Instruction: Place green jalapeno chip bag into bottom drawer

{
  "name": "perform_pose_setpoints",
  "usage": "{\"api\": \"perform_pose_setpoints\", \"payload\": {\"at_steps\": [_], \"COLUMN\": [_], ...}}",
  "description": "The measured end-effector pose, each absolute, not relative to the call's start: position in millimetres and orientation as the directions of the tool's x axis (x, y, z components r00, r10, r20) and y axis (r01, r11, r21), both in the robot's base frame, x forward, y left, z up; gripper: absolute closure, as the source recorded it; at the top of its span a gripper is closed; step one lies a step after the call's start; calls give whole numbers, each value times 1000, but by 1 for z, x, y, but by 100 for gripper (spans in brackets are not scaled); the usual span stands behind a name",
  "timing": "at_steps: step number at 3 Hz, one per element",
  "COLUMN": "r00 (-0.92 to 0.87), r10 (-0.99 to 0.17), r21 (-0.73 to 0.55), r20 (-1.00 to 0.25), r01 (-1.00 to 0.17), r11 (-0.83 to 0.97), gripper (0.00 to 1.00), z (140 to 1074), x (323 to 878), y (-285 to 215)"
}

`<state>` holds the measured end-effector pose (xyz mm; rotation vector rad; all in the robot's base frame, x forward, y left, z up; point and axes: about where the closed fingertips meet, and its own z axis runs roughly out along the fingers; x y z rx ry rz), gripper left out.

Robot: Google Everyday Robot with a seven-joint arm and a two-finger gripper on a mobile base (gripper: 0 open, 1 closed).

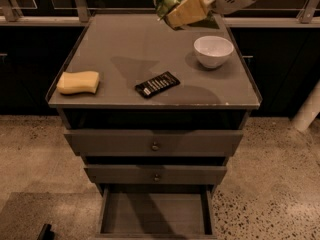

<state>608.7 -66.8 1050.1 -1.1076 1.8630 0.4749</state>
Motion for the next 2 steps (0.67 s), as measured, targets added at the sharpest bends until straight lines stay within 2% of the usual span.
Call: {"api": "perform_pose_setpoints", "payload": {"at_steps": [2], "r00": [-214], "r10": [-237], "r21": [46], "r20": [-948], "r01": [-827], "r11": [560], "gripper": [100], "z": [1072], "x": [518], "y": [1]}}
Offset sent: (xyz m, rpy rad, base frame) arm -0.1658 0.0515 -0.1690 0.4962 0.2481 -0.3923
